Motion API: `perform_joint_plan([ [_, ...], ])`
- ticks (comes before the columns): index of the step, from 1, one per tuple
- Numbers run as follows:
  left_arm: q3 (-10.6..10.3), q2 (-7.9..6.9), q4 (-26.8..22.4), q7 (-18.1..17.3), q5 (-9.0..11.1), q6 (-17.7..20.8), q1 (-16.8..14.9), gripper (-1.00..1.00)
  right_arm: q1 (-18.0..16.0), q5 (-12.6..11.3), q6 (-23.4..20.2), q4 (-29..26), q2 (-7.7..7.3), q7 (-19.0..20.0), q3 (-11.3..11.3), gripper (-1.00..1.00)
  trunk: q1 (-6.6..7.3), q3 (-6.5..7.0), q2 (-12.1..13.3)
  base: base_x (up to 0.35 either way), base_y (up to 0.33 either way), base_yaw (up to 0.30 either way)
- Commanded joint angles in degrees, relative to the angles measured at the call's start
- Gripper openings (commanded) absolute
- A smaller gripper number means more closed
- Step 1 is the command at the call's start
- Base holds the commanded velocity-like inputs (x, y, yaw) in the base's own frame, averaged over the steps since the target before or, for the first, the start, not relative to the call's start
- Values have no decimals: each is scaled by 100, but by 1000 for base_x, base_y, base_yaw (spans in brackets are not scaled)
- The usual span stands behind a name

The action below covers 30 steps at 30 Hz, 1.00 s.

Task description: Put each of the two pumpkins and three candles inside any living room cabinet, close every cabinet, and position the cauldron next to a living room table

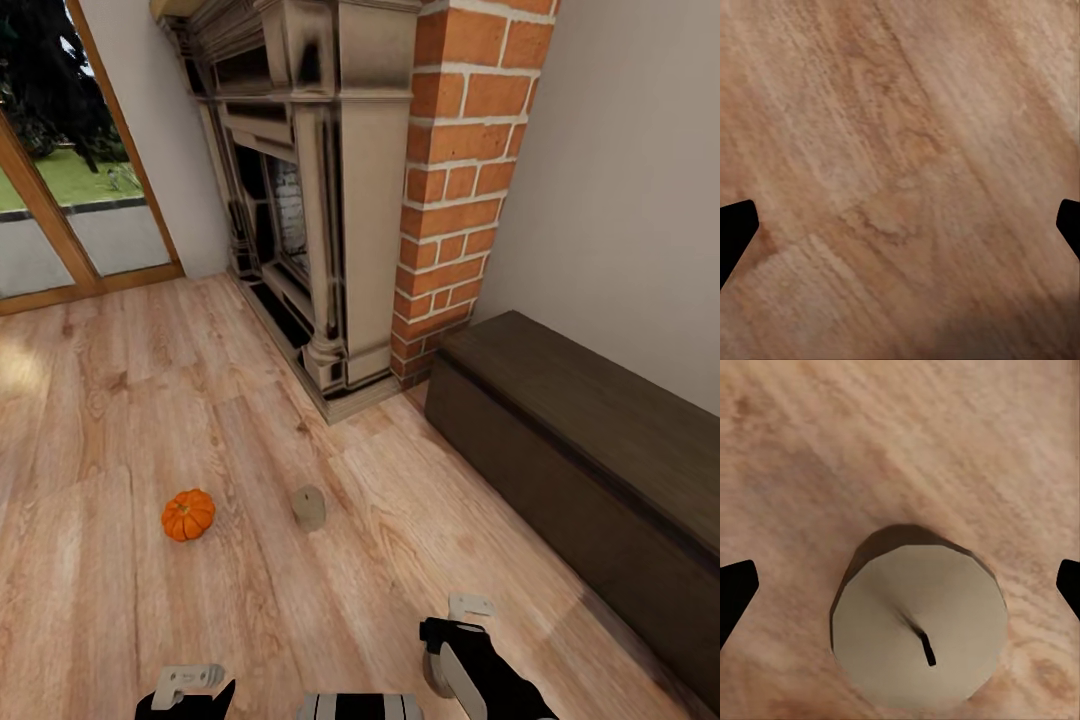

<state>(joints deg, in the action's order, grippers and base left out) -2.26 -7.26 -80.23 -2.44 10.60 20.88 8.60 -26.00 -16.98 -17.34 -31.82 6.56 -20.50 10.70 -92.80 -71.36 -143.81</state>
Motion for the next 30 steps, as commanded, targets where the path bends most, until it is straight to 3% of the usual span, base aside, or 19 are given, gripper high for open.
perform_joint_plan([
  [1, -2, -3, -8, -1, 38, 30, 1, 100, -2, -50, -24, -9, -5, -51, 38, 100, 0, -4, -2, 131, -79, 0],
  [23, -2, -3, -10, -2, 38, 5, 40, 100, -5, -43, -38, 35, 10, -42, 38, 100, 0, -4, -2, 36, -28, 0],
  [30, -2, -3, -7, -2, 38, 4, 40, 100, -7, -44, -33, 133, 17, -42, 38, 100, -16, -137, -10, 0, 0, 0],
])
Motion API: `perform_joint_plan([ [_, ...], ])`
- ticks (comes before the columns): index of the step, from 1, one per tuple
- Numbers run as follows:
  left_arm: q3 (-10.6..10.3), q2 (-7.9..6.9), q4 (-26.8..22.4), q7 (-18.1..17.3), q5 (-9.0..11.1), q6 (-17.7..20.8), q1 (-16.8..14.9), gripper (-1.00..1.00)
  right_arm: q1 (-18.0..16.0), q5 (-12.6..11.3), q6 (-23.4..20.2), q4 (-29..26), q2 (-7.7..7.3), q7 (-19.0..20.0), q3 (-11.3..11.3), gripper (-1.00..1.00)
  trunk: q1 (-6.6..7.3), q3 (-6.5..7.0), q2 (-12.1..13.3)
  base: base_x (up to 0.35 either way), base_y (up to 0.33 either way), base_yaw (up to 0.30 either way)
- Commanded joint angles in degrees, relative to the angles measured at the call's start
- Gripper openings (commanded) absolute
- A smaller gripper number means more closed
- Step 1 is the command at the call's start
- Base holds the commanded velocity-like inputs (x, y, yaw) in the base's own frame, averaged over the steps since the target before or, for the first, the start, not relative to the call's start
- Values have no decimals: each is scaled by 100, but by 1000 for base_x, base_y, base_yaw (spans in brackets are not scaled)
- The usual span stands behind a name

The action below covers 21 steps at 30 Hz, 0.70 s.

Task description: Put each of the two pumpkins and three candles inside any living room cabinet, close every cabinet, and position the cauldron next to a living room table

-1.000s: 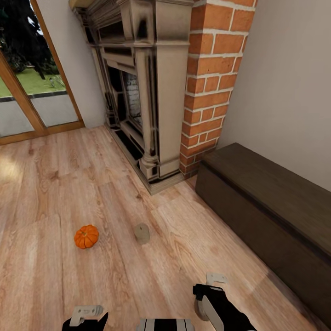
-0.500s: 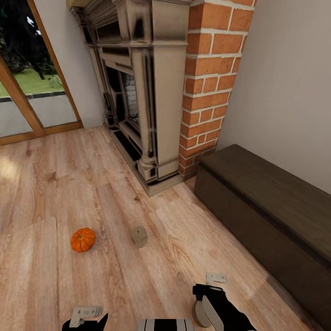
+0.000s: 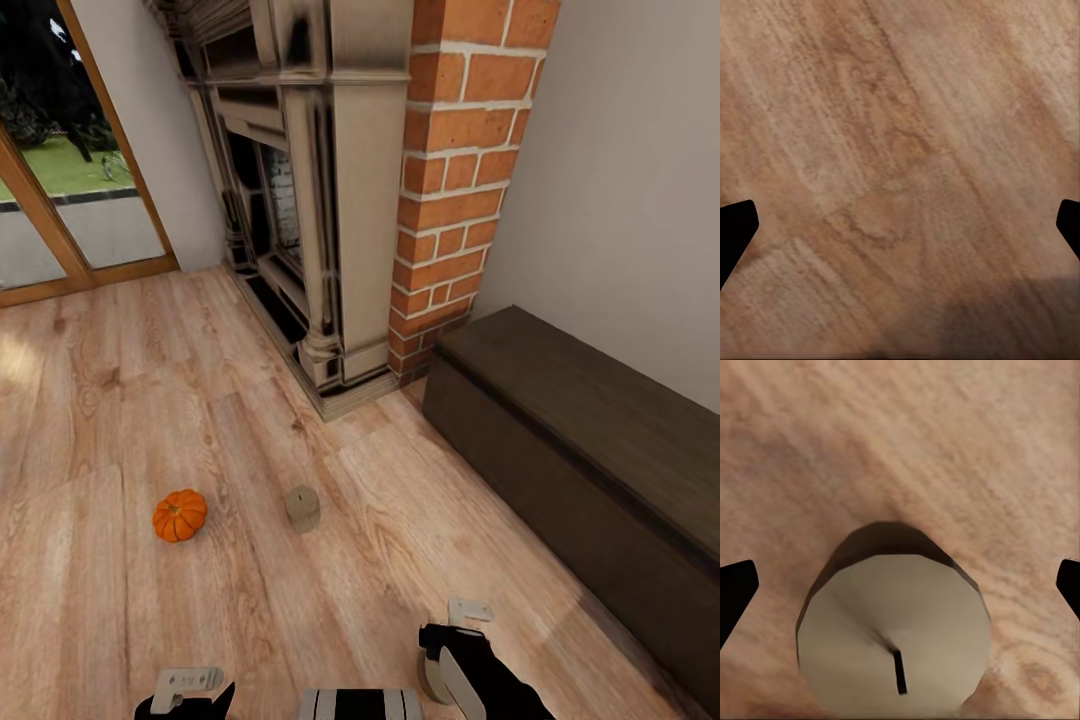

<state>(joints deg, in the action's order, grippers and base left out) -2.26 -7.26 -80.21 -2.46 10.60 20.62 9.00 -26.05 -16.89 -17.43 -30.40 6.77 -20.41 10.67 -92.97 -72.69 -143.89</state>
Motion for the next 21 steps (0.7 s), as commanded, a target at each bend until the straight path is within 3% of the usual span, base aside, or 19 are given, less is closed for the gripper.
perform_joint_plan([
  [1, -2, -3, -7, 0, 39, 30, 3, 100, -3, -53, -24, 11, -4, -51, 40, 100, 1, -4, -2, 0, 0, 0],
  [7, -2, -3, -4, 0, 39, 30, 4, 100, -5, -59, -27, 70, -1, -51, 40, 100, 1, -4, -2, 0, 0, 0],
  [15, -2, -3, -4, 0, 39, 30, 3, 100, -9, -60, -40, 112, -1, -51, 40, 100, -20, -181, -12, 0, 0, 0],
  [21, -2, -3, -5, 0, 39, 30, 1, 100, -13, -60, -37, 128, 0, -49, 43, 100, -20, -181, -12, 0, 0, 0],
])
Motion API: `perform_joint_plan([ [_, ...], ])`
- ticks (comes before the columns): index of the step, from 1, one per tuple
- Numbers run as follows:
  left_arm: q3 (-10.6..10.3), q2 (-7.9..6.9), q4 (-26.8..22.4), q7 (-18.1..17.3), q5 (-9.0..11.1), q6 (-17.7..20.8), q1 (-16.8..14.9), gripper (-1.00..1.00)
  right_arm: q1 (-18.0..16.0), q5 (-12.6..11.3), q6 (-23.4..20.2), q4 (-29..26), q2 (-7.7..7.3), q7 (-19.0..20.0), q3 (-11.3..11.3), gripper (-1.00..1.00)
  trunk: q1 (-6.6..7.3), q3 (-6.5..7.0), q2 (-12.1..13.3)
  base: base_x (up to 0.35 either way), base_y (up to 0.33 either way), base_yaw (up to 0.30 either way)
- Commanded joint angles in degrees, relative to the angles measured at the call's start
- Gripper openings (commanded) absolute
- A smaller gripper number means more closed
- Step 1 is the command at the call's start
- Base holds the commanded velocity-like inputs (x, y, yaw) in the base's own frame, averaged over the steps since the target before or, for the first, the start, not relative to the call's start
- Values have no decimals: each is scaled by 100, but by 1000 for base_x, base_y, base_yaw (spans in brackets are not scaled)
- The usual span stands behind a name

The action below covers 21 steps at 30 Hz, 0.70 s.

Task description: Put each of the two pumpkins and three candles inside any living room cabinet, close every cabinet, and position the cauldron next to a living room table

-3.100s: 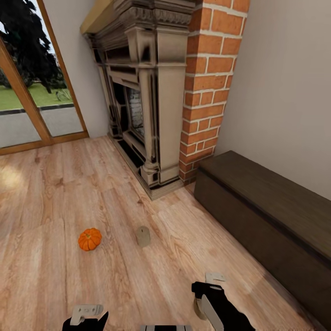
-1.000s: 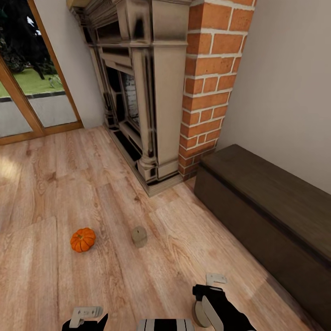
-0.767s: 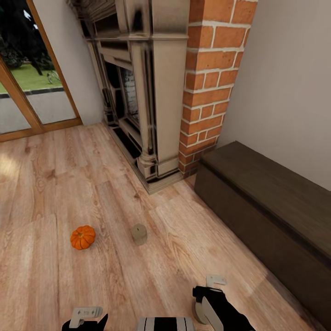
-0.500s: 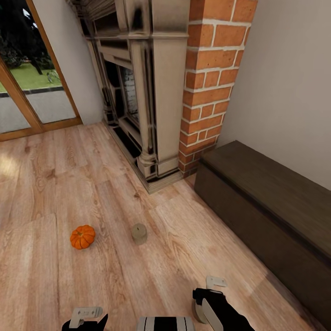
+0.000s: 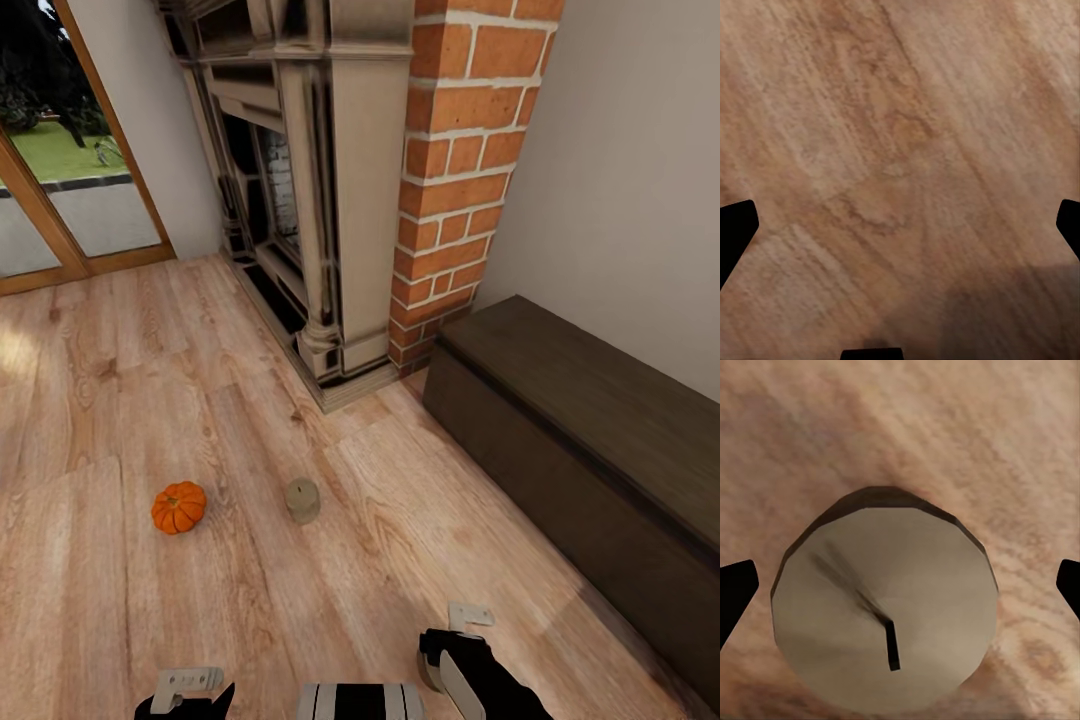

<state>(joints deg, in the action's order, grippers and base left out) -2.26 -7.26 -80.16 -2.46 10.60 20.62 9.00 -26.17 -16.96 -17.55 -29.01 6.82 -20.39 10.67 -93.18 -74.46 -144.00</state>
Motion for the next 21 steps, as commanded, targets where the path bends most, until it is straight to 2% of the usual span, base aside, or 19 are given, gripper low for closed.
perform_joint_plan([
  [1, -2, -3, -12, 0, 39, 30, 3, 100, -2, -53, -24, -9, -5, -48, 42, 100, 1, -4, -2, 0, 0, 0],
  [8, -2, -3, -9, 0, 39, 30, 0, 100, -2, -53, -21, -8, -4, -44, 43, 100, 1, -4, -2, 0, 0, 0],
  [13, -2, -3, -8, 0, 39, 23, 3, 100, -2, -53, -26, -6, 2, -43, 47, 100, -12, -114, -8, 0, 0, 0],
  [21, -2, -3, -8, 0, 39, 16, 5, 100, -2, -53, -24, -3, 3, -39, 49, 100, -12, -114, -8, 0, 0, 0],
])
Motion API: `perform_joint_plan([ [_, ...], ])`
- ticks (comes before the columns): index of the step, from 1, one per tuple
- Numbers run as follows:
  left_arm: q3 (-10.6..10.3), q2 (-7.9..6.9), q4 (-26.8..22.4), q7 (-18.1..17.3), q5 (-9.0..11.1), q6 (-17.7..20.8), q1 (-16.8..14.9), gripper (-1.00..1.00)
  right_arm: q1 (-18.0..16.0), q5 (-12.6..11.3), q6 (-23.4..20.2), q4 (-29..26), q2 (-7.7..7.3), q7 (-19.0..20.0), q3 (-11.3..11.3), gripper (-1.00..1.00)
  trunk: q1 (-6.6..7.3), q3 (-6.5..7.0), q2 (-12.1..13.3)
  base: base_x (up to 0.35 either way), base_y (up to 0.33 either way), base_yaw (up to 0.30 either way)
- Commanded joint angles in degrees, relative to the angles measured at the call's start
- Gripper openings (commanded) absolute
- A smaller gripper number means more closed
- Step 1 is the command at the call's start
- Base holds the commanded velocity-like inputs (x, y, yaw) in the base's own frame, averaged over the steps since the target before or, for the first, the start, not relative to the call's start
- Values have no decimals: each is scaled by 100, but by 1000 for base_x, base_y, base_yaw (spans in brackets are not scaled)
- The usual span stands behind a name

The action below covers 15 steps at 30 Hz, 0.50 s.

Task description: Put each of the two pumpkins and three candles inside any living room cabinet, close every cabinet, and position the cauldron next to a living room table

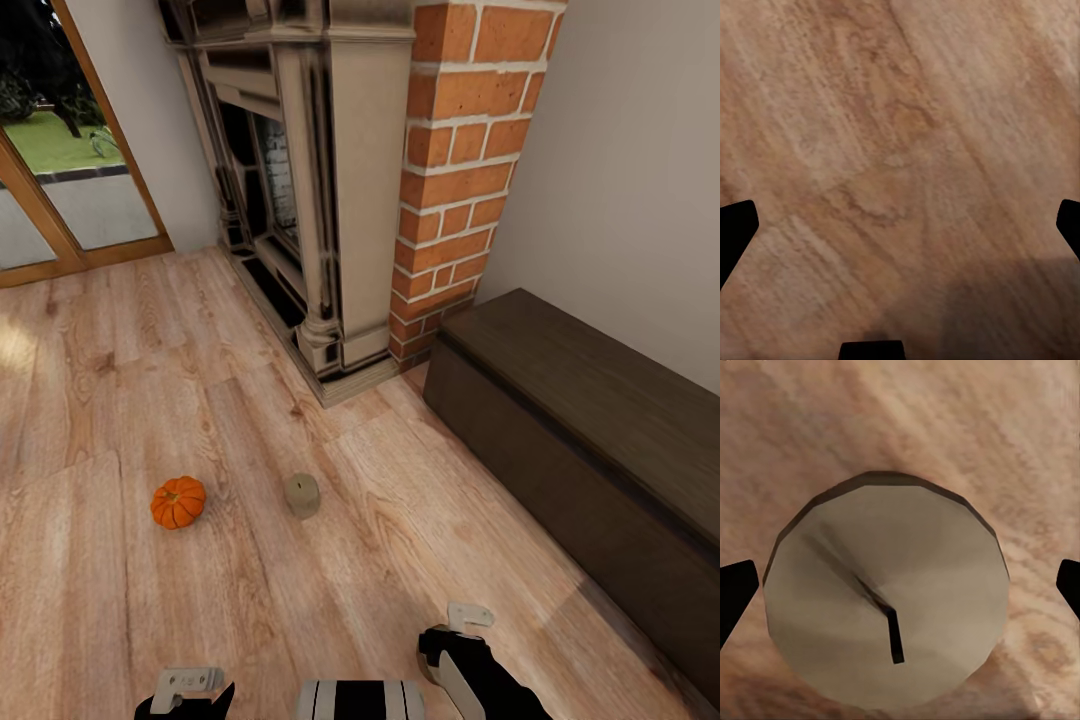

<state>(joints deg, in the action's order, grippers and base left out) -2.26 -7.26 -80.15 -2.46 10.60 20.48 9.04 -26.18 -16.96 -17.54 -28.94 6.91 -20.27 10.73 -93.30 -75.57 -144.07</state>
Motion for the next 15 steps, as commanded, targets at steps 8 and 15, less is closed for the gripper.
perform_joint_plan([
  [8, -2, -3, -9, 0, 39, 21, 1, 100, -2, -53, -22, -12, -5, -47, 43, 100, -7, -70, -6, 0, 0, 0],
  [15, -2, -3, -9, 0, 39, 22, 1, 100, -2, -46, -22, -13, 2, -47, 53, 100, -7, -70, -6, 0, 0, 0],
])
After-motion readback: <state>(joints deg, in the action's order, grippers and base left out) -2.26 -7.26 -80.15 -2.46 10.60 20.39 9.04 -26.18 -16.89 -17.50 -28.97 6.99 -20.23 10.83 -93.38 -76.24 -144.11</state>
